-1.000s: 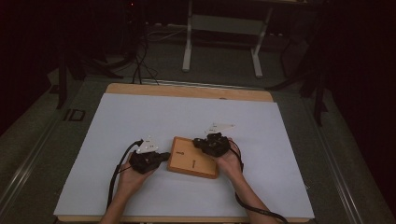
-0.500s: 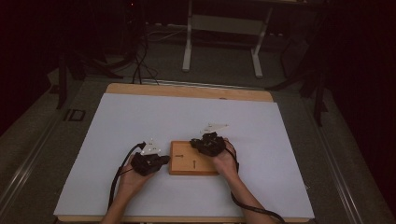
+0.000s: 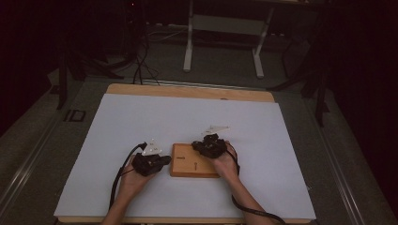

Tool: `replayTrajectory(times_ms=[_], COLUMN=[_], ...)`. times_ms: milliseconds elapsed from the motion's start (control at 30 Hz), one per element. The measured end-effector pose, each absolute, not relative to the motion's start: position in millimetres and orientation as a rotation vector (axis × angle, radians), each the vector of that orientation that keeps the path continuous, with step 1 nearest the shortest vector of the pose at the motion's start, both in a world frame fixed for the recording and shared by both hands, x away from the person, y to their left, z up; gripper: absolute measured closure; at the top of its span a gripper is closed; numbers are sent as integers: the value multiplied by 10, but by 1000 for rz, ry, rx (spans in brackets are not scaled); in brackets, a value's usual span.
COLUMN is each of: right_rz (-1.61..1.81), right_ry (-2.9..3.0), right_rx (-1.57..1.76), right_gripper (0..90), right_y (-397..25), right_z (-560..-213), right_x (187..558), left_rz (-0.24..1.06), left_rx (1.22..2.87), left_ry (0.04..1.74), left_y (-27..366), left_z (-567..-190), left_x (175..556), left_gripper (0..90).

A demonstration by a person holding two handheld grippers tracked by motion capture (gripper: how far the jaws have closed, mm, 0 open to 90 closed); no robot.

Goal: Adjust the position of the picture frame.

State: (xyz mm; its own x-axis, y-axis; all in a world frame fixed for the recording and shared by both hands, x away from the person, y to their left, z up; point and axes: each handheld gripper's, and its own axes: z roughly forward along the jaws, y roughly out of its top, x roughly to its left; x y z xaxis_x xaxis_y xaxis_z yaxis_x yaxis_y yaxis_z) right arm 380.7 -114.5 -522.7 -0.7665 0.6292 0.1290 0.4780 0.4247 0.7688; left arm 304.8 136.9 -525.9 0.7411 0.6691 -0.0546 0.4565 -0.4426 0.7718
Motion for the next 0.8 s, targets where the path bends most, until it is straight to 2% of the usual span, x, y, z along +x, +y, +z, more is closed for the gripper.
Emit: replayTrajectory(times_ms=[667,800], right_rz=[1205,1218], right_ry=[2476,2492], right_rx=[995,1004], right_gripper=[841,790], right_y=[-1120,-1140], right_z=[-5210,-5205], right_x=[3770,3794], left_rz=[337,341], left_rx=[2104,2094], left_ry=[846,849], left_y=[1372,1369], left_z=[-5250,-5250], left_x=[3046,3049], left_gripper=[835,817])
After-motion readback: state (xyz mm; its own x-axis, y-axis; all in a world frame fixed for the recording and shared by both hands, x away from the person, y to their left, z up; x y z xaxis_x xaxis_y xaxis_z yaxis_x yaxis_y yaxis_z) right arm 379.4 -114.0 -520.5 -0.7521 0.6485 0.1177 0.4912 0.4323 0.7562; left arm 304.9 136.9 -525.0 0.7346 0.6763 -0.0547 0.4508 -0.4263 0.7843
